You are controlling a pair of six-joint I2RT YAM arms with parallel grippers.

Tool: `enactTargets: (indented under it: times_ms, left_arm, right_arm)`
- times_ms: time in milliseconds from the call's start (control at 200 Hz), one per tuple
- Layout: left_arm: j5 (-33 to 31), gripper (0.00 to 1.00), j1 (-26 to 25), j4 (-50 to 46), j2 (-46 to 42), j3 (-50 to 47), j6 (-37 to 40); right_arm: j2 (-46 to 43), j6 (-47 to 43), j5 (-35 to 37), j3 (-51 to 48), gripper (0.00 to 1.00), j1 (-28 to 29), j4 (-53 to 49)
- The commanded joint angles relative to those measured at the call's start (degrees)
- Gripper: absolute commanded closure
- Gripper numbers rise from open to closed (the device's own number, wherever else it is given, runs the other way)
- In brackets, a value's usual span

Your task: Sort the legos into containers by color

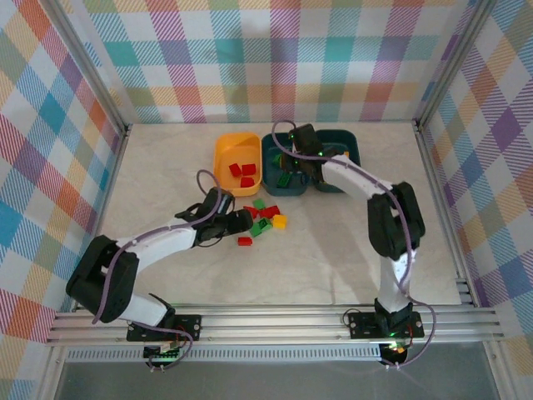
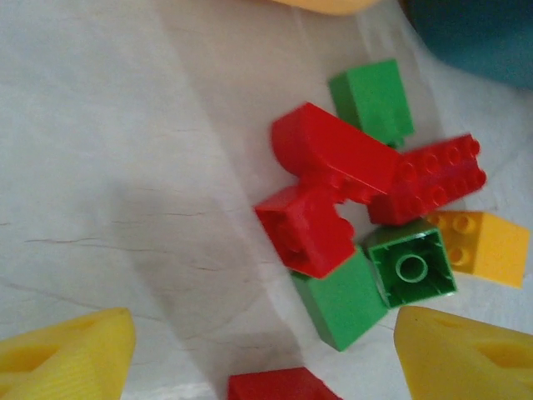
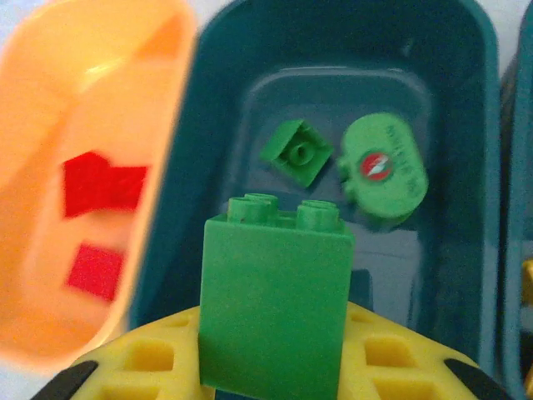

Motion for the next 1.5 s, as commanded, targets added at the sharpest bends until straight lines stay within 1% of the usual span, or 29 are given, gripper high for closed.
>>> enactTargets:
  times_ms: [0,75,130,175,200,260,330,410,520,650,760,870,1035,1180,1285,1375,1495]
  left_arm:
    - [-1.87,0.22,-0.91,-2.54,2.42,3.25,4.96]
    - [-2.45,0.24,-2.20,-3.75,4.11,5.38,7.20]
    - [-3.80,0.25,-3.42,-5.24,5.46,7.39,9.15]
    - [-4.49,0.26,-4.35,-6.06,6.41,8.75,10.45]
    - [-4.89,0.27,-4.89,-8.03,6.89,9.32,11.16]
    - [-5.10,0.29,-6.15,-8.79,7.62,10.25,12.74]
    - [-4.86,0.30,-7.32,-8.67,8.27,10.59,14.19]
    - [-3.10,0.30,-7.72,-8.52,9.57,11.16,14.89]
    - [-1.88,0.30,-7.83,-9.57,11.52,12.39,15.03]
    - [-0.22,0.30,-7.87,-10.13,13.91,13.56,15.36]
    - [0.69,0.30,-7.87,-10.61,16.06,14.89,15.56]
    - [1.25,0.30,-7.91,-10.15,18.08,15.59,16.18]
    - [3.42,0.30,-8.69,-9.51,18.70,16.54,15.76]
    - [4.62,0.31,-12.49,-10.73,17.03,17.57,15.13]
    - [5.47,0.31,-15.10,-12.53,17.67,19.48,15.17]
    - [6.23,0.31,-16.46,-13.67,18.58,20.69,14.93]
    - [6.36,0.31,-16.79,-14.87,19.40,21.72,15.01]
  right_arm:
    - [2.99,-2.29,-0.55,6.40,0.52,-0.42,-6.09]
    - [2.03,-3.14,-0.65,7.88,0.45,-0.43,-6.36]
    - [-0.16,-3.14,-0.77,6.87,0.40,-0.43,-5.53]
    - [-2.43,-2.93,-0.73,5.28,0.39,-0.43,-4.99]
    - [-3.96,-2.74,-0.75,3.82,0.39,-0.35,-4.56]
    - [-7.83,-1.96,-0.93,0.04,0.38,-0.27,-2.91]
    - [-13.51,-0.56,-1.65,-7.65,0.37,-0.17,0.09]
    - [-19.46,1.21,-2.33,-15.15,0.36,-0.08,2.40]
    - [-26.70,2.77,-2.06,-23.32,0.36,-0.12,3.11]
    - [-33.55,3.76,-1.56,-30.63,0.35,-0.08,3.21]
    - [-37.27,4.33,-0.48,-35.27,0.34,-0.09,2.88]
    - [-38.88,4.50,0.87,-38.60,0.33,-0.08,3.51]
    - [-38.33,4.38,1.59,-40.66,0.33,-0.08,5.59]
    - [-37.85,4.55,1.40,-41.80,0.32,-0.08,6.99]
    - [-37.35,4.77,1.18,-42.38,0.32,-0.15,7.55]
    - [-36.98,4.85,1.17,-42.56,0.32,-0.17,7.45]
    - [-37.31,4.74,1.59,-42.92,0.32,-0.17,7.37]
